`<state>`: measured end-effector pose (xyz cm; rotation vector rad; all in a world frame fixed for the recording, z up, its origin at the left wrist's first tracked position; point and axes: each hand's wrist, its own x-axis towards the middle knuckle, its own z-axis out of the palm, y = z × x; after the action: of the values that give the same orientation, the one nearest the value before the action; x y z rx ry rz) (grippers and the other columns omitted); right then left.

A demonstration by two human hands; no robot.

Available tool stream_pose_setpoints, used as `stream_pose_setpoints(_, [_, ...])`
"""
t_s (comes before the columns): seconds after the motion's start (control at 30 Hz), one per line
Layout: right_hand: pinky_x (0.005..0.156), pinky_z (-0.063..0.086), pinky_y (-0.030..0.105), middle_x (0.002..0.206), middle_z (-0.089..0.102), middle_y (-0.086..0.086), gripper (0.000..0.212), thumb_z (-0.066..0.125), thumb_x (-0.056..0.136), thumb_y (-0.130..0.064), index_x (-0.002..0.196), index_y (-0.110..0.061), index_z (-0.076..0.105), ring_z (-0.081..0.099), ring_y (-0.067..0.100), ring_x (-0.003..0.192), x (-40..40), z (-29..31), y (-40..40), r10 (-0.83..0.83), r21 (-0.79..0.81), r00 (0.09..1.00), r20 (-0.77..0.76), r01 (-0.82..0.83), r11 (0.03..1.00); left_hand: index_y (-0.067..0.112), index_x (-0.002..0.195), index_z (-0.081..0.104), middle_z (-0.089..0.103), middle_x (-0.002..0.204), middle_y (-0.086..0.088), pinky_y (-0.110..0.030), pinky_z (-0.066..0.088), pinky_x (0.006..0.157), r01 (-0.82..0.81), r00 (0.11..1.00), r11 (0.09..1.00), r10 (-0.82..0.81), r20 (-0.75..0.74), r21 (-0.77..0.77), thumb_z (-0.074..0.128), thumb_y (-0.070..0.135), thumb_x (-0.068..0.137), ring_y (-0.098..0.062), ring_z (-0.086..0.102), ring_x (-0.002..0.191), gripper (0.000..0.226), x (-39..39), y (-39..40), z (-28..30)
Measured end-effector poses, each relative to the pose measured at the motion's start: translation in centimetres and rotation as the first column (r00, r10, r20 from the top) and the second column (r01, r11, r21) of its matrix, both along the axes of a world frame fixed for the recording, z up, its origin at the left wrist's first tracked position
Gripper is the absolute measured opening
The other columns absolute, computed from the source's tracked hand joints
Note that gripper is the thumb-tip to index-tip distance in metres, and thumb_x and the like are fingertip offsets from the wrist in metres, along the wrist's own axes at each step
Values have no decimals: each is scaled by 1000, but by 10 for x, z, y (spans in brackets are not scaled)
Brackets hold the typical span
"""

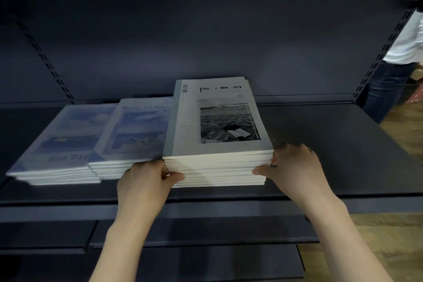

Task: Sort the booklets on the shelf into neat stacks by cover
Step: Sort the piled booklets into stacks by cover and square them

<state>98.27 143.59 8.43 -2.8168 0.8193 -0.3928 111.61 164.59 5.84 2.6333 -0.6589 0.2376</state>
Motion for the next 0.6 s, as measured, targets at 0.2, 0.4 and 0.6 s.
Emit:
stream_pose_setpoints(0.2, [55, 30, 23, 58, 47, -10, 40, 69, 75, -49, 60, -23, 42, 41, 4, 55, -2, -3, -4, 5, 67, 1000, 8, -6, 998, 27, 85, 68, 69, 91, 10, -27, 42, 65, 14, 999, 996, -12, -33, 85, 59, 63, 75, -19, 60, 90, 39, 3, 3, 6])
stream_pose_setpoints(0.4, [67, 39, 25, 77, 60, -16, 28, 70, 73, -46, 93, -29, 59, 50, 6, 73, 0, 1, -15, 68, 252, 997, 21, -71, 965, 23, 81, 69, 69, 86, 5, -28, 42, 64, 54, 996, 995, -48, -71, 82, 52, 58, 82, -21, 59, 86, 39, 6, 6, 12])
stream_pose_setpoints(0.6, [61, 41, 21, 78, 63, -15, 44, 75, 67, -49, 102, -27, 61, 55, 8, 72, 8, 8, -23, 79, 223, 992, -102, -55, 973, 22, 71, 70, 69, 72, 5, -35, 51, 69, 74, 984, 997, -69, -165, 25, 56, 56, 80, -19, 61, 78, 38, 14, 9, 9])
